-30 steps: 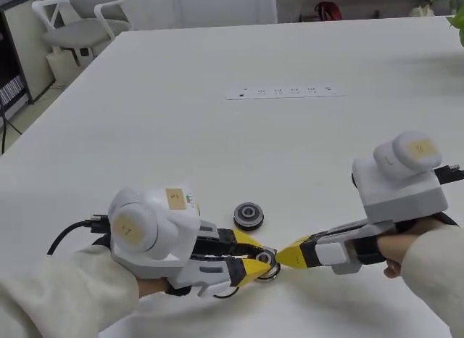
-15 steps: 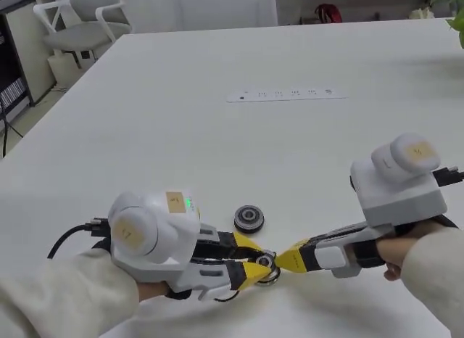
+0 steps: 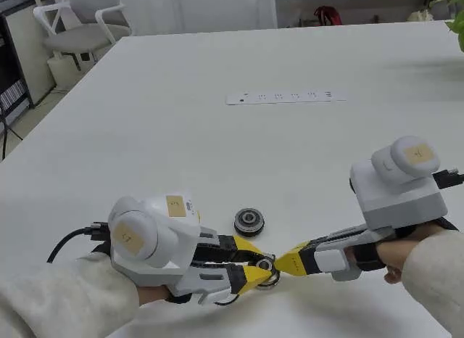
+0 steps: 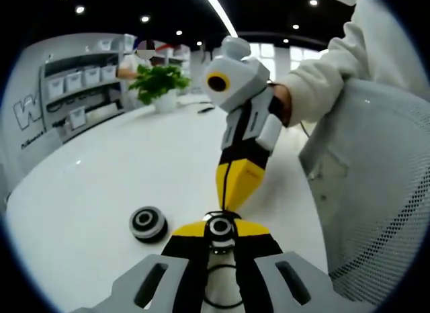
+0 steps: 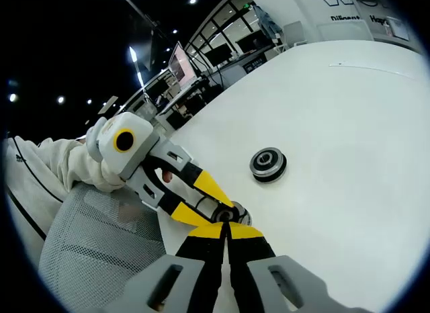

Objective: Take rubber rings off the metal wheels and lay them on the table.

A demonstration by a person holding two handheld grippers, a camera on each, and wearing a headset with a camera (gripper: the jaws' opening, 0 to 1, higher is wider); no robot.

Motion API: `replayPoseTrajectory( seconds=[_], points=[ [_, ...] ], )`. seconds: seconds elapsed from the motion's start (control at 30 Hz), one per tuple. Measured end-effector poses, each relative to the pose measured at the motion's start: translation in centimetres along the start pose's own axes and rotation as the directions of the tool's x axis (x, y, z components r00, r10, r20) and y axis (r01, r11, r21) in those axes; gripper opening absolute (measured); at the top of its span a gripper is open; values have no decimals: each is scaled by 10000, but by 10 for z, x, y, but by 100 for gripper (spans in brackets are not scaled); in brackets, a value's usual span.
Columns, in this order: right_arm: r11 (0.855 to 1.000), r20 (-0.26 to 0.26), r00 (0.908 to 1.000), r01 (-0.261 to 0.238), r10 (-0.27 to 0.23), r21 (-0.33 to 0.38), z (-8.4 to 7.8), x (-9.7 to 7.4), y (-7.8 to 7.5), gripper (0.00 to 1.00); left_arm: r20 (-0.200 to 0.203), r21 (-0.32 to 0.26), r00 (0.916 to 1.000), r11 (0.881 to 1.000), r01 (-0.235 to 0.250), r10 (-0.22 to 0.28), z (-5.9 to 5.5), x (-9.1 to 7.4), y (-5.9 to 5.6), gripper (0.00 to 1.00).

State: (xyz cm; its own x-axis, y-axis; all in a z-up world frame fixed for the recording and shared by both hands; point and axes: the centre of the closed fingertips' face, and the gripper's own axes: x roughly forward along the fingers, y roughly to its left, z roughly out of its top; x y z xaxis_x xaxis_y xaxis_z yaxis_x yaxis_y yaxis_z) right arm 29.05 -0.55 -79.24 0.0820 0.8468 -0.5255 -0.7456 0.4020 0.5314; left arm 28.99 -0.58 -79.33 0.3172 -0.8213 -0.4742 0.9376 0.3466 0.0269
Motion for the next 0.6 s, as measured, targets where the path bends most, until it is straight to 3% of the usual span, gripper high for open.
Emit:
replayPoseTrajectory(
  seconds=[0.6],
  points=[
    [9997,136,9996,-231,230,55,3,2,12,0,8,21,10000,10000,25,-25,0,1,0,14]
  ],
)
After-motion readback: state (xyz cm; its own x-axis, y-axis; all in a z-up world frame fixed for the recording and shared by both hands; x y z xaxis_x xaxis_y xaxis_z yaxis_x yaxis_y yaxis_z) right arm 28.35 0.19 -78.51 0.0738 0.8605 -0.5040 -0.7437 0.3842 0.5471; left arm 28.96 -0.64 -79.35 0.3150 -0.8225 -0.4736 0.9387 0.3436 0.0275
